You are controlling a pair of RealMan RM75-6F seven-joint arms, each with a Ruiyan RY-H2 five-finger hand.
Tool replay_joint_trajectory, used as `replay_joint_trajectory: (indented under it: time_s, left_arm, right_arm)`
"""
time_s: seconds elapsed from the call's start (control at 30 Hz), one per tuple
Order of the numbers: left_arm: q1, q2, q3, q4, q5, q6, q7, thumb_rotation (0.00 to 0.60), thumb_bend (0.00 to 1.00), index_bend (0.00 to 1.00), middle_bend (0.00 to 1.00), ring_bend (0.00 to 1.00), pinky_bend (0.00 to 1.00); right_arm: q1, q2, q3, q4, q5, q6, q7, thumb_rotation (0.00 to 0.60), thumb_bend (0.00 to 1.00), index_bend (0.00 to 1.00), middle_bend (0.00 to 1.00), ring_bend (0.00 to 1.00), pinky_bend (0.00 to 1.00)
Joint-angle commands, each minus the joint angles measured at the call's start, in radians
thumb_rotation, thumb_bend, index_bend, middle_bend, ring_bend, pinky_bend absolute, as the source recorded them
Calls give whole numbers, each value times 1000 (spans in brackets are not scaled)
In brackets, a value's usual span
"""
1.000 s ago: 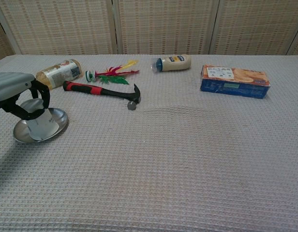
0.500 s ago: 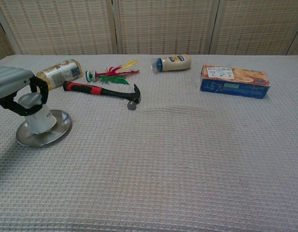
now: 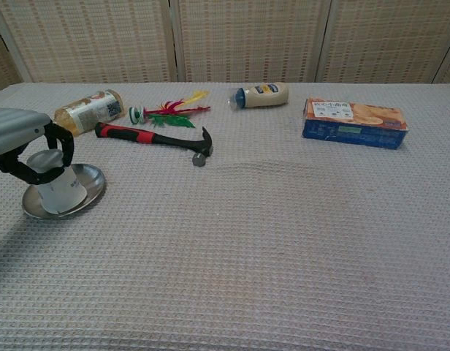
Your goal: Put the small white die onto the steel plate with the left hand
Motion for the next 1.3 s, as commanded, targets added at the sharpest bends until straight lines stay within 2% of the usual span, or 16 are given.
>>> replay_joint_trajectory:
  time_s: [0.03, 0.2, 0.27, 0.37, 0.63, 0.87, 1.13, 1.3]
  left_arm:
    - [-2, 6, 0, -1, 18, 6, -16, 600, 534, 522, 618, 546, 796]
    - [-2, -12, -7, 43, 25, 30, -3, 600, 534, 525, 619, 546, 796]
    - [-8, -33, -9, 121, 7, 33, 69, 600, 534, 525, 618, 546, 796]
    - [-5, -55, -12, 149, -3, 45, 94, 600, 534, 525, 613, 546, 795]
    - [-3, -31, -5, 95, 8, 28, 45, 600, 535, 526, 618, 546, 796]
    - [-11, 45, 5, -27, 3, -64, -91, 600, 534, 526, 621, 548, 796]
    - [-7, 36, -7, 17, 30, -21, -130, 600, 536, 528, 623, 548, 796]
    - [25, 41, -11, 24, 53, 64, -130, 600, 537, 529, 624, 548, 796]
  right_arm:
    - [1, 0, 0, 0, 0, -2, -1, 600, 206, 0, 0, 0, 0]
    - [0, 0, 0, 0, 0, 0, 0, 600, 205, 0, 0, 0, 0]
    - [-1, 0, 0, -1, -2, 3, -2, 600, 205, 0, 0, 0, 0]
    - [-2, -1, -1, -2, -4, 2, -4, 600, 206, 0, 0, 0, 0]
    - [-2, -2, -3, -3, -6, 1, -5, 600, 205, 0, 0, 0, 0]
    - [-1, -1, -2, -1, -4, -1, -2, 600, 206, 0, 0, 0, 0]
    - [-2, -1, -1, -1, -2, -2, -4, 600, 205, 0, 0, 0, 0]
    - [-1, -2, -2, -2, -3, -3, -6, 600, 206, 0, 0, 0, 0]
